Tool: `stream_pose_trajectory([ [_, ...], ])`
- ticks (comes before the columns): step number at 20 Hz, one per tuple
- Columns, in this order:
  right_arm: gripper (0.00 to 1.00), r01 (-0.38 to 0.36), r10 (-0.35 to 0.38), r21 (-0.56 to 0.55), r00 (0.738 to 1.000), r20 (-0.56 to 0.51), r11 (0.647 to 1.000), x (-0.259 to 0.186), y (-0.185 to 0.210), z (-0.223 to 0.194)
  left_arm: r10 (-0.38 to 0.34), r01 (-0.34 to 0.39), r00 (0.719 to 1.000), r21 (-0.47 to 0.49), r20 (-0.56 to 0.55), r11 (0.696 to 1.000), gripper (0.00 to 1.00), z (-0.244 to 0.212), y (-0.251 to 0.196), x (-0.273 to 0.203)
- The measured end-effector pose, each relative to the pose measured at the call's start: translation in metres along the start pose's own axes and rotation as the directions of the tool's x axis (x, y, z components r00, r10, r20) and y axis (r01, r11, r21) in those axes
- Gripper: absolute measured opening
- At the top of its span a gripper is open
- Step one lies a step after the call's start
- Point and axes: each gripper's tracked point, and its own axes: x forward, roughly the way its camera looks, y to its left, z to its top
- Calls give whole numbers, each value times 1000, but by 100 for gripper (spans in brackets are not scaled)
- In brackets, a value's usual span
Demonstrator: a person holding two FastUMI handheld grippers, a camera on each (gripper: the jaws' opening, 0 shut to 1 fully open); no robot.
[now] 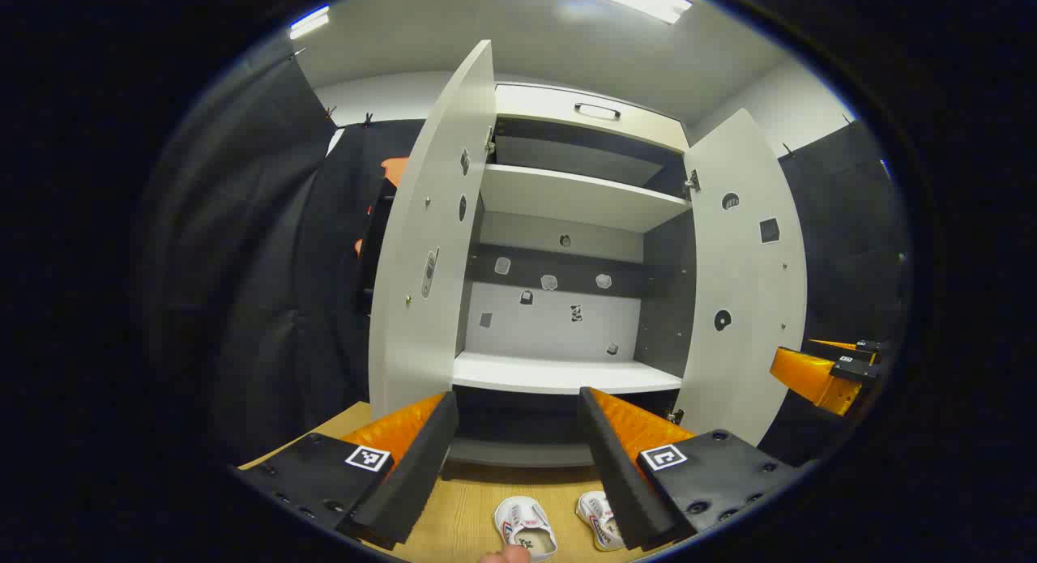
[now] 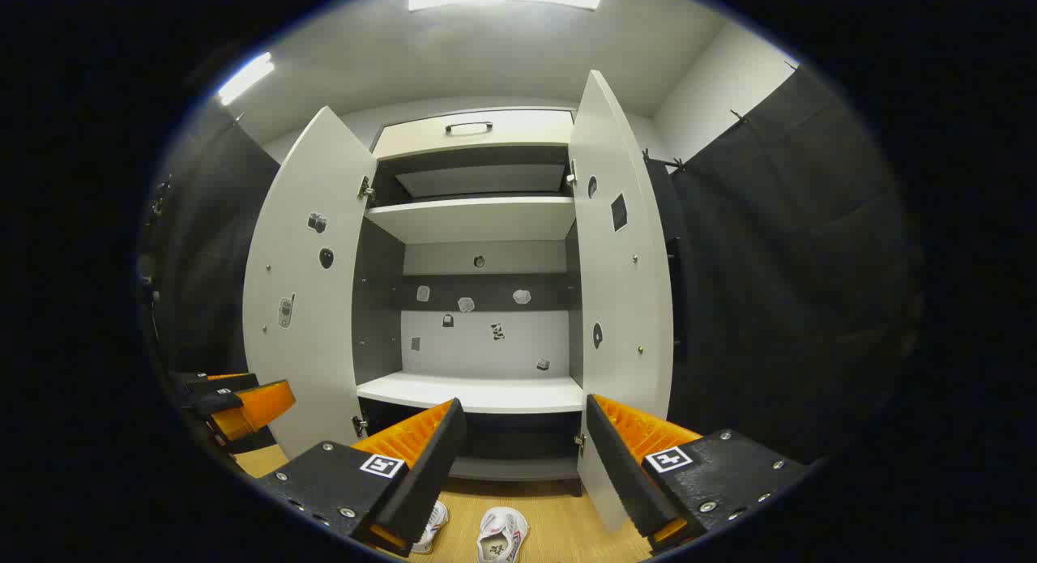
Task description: Grab one shoe with the right hand and put it into the shoe cabinet, grab the other shoe with the left hand and put it into the shoe cabinet; then close the right door with the right hand and the left door with the left hand.
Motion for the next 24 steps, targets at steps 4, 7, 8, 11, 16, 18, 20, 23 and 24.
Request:
stream_pose_trajectory([
  [4, 92, 0, 0, 1, 1000, -4, 1000, 0, 0, -2, 4, -4, 1000, -1, 2, 1000, 96, 0, 3, 0],
  [7, 92, 2, -2, 7, 1000, -5, 1000, 1, -1, -3, 3, -3, 1000, 9, 7, 1000, 96, 1, 1, 1],
  [8, 92, 2, -2, 9, 1000, -6, 1000, 1, -1, -3, 3, -3, 1000, 11, 9, 1000, 96, 2, 1, 1],
  [11, 92, 7, -7, 9, 1000, -5, 1000, 3, -3, -4, -3, 3, 1000, 12, 6, 1000, 96, 1, -1, 2],
  [16, 92, 13, -13, 12, 1000, 3, 1000, 4, -5, -2, -9, 9, 1000, 14, 10, 1000, 96, 2, -3, 3],
  [18, 92, 15, -15, 6, 1000, 7, 1000, 5, -6, 0, -9, 9, 1000, 15, 11, 1000, 96, 2, -3, 4],
  [20, 92, 24, -24, -4, 1000, 13, 1000, 6, -10, 2, -9, 9, 1000, 17, 11, 1000, 96, 3, -3, 4],
  [23, 92, 26, -26, -10, 999, 22, 1000, 10, -11, 6, -9, 8, 1000, 17, 14, 1000, 96, 3, -3, 4],
  [24, 92, 26, -26, -14, 999, 24, 1000, 11, -12, 7, -8, 8, 1000, 17, 14, 1000, 96, 3, -2, 4],
])
